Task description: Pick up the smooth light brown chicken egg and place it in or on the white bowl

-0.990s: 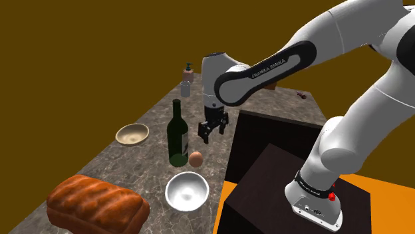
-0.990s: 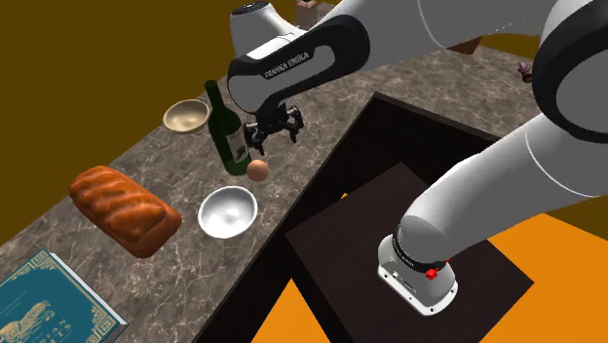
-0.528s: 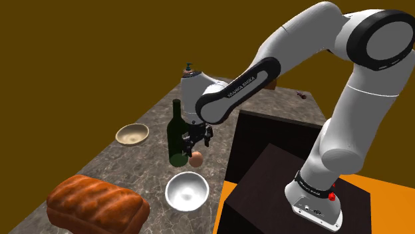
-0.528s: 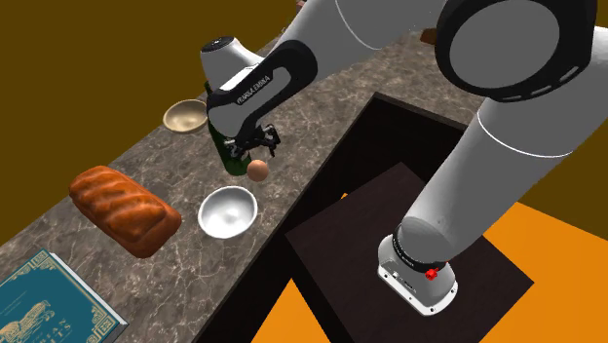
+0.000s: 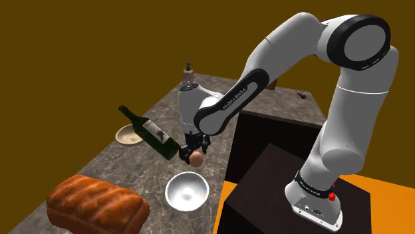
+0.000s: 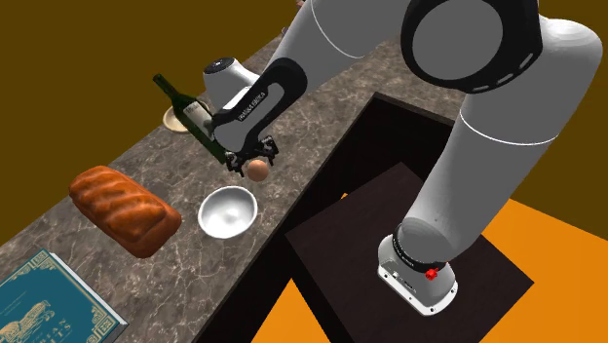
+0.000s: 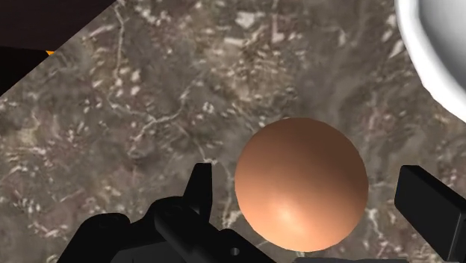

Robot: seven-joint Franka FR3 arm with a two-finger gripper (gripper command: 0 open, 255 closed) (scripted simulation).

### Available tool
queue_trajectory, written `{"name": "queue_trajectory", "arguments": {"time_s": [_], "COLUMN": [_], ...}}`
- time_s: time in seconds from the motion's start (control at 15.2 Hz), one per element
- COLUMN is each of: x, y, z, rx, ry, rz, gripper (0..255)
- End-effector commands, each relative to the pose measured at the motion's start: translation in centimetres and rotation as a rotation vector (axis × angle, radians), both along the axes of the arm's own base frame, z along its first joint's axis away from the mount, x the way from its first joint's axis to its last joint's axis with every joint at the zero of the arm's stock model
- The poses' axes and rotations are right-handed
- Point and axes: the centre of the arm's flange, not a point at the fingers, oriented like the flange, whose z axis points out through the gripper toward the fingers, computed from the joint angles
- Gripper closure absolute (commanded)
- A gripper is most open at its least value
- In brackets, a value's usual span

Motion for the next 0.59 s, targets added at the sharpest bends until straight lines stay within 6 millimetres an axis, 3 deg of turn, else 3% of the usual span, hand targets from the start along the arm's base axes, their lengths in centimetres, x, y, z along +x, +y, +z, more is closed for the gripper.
{"name": "queue_trajectory", "arguments": {"time_s": [0.0,0.46,0.53], "x": [-0.19,-0.19,-0.19], "y": [0.01,0.01,0.01], "z": [-0.50,-0.50,-0.50], "rx": [0.000,0.000,0.000], "ry": [0.000,0.000,0.000], "rz": [0.000,0.000,0.000], "gripper": [0,0,255]}}
